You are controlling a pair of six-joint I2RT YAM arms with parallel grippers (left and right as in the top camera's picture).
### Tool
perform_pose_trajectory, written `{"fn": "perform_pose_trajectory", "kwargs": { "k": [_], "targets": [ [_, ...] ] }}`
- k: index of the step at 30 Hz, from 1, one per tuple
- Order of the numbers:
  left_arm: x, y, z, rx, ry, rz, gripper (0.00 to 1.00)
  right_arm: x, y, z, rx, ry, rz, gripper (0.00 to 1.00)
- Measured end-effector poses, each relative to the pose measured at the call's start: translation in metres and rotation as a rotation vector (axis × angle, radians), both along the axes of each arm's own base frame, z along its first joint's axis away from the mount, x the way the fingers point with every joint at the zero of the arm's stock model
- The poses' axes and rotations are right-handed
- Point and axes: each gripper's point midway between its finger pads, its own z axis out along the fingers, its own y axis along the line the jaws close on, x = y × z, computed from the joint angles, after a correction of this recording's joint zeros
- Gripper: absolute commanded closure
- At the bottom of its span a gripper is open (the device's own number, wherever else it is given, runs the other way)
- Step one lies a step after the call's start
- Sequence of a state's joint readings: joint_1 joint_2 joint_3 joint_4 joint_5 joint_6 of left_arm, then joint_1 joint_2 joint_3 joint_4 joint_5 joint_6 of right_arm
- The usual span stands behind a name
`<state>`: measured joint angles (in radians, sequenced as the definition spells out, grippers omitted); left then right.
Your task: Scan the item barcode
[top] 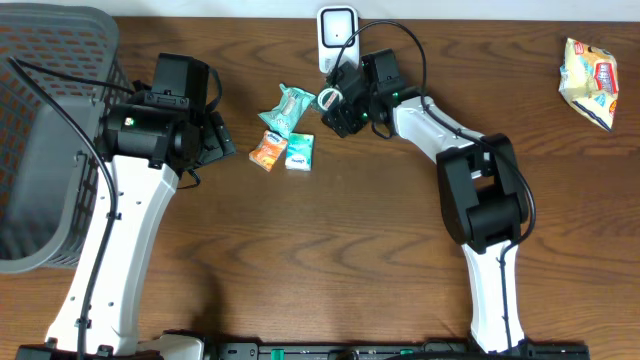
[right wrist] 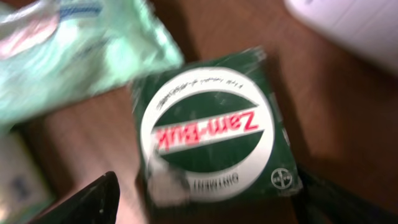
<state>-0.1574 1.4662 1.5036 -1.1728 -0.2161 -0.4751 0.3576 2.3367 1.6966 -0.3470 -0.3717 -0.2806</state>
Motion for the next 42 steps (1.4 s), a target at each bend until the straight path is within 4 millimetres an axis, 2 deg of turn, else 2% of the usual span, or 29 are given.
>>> {"fn": "perform_pose_trajectory", "kwargs": {
  "k": [1, 4, 6, 9, 12, 16, 20, 22, 25, 29, 34, 36, 40, 42],
  "targets": [
    [0.000, 0.000, 0.000, 0.000, 0.000, 0.000, 0.03, -0.009, -0.003, 0.002, -0.015, 0.036, 0.005, 0.35],
    [0.000, 0.000, 0.000, 0.000, -0.001, 0.000, 0.02, -0.035, -0.015, 0.005, -0.068, 0.133, 0.004, 0.33],
    [0.000, 0.000, 0.000, 0.000, 0.000, 0.000, 0.02, -0.040, -0.020, 0.017, -0.096, 0.136, -0.006, 0.17],
    [0.000, 0.000, 0.000, 0.000, 0.000, 0.000, 0.02, -0.027, -0.019, 0.059, -0.122, 0.004, -0.029, 0.13],
    [0.000, 0.000, 0.000, 0.000, 0.000, 0.000, 0.03, -0.011, -0.009, 0.085, -0.113, -0.117, -0.044, 0.10],
    [0.000, 0.000, 0.000, 0.000, 0.000, 0.000, 0.02, 0.003, 0.003, 0.090, -0.097, -0.192, -0.067, 0.05],
    [0.000, 0.000, 0.000, 0.000, 0.000, 0.000, 0.02, 0.017, 0.011, 0.074, -0.092, -0.212, -0.147, 0.07],
    [0.000, 0.000, 0.000, 0.000, 0.000, 0.000, 0.03, 0.015, 0.013, 0.063, -0.103, -0.193, -0.156, 0.15],
    [0.000, 0.000, 0.000, 0.000, 0.000, 0.000, 0.02, 0.009, 0.013, 0.054, -0.121, -0.159, -0.165, 0.15],
    [0.000, 0.000, 0.000, 0.000, 0.000, 0.000, 0.02, 0.001, 0.021, 0.051, -0.131, -0.146, -0.151, 0.14],
    [0.000, 0.000, 0.000, 0.000, 0.000, 0.000, 0.02, 0.009, 0.033, 0.058, -0.101, -0.201, -0.143, 0.13],
    [0.000, 0.000, 0.000, 0.000, 0.000, 0.000, 0.02, 0.012, 0.032, 0.044, -0.109, -0.194, -0.146, 0.13],
    [0.000, 0.000, 0.000, 0.000, 0.001, 0.000, 0.02, 0.010, 0.030, 0.003, -0.142, -0.147, -0.140, 0.13],
    [0.000, 0.000, 0.000, 0.000, 0.001, 0.000, 0.02, 0.013, 0.031, 0.000, -0.134, -0.151, -0.134, 0.13]
  ]
}}
